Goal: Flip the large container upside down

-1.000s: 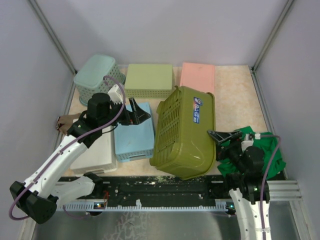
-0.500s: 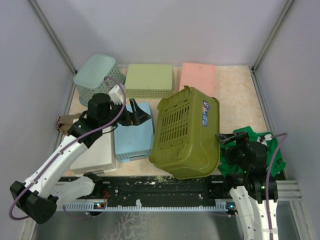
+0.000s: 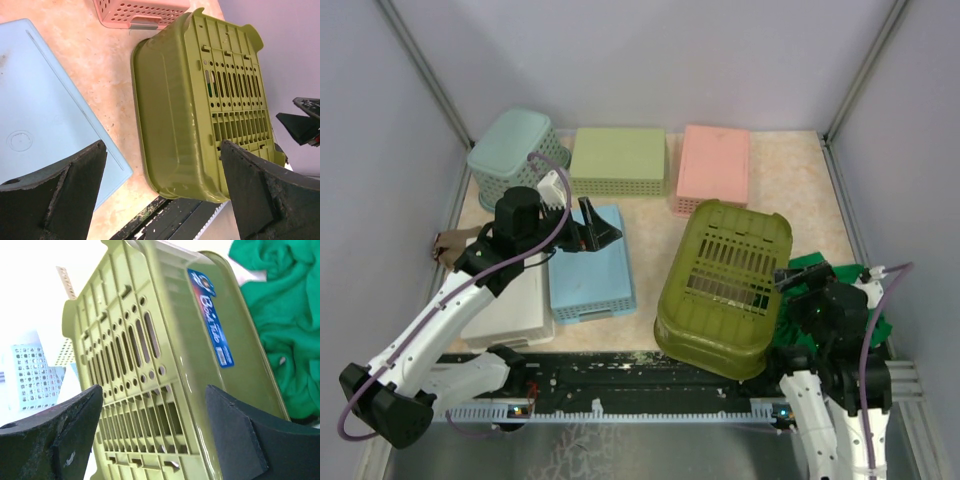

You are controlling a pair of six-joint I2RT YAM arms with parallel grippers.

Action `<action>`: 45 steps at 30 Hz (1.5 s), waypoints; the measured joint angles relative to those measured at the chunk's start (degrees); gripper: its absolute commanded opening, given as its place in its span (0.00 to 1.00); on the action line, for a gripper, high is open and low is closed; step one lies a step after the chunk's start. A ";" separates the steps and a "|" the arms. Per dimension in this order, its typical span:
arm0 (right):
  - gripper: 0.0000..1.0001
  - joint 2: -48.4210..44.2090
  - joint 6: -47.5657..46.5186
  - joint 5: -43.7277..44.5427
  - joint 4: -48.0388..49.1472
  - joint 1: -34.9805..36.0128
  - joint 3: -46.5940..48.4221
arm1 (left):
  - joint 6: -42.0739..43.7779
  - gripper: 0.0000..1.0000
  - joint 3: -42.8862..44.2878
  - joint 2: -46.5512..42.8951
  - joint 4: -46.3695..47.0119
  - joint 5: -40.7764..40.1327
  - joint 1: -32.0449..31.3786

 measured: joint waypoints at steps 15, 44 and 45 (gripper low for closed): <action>0.83 19.69 -29.31 -24.74 12.20 0.00 7.41 | 0.04 1.00 -0.31 -0.09 0.00 0.57 0.00; 0.86 57.40 -20.11 -3.58 52.57 0.04 7.91 | 0.61 1.00 -1.51 0.35 -1.16 -1.07 0.00; 0.86 58.84 -20.11 -3.48 52.72 0.04 9.20 | 0.68 1.00 -1.51 0.37 -1.18 -1.09 0.00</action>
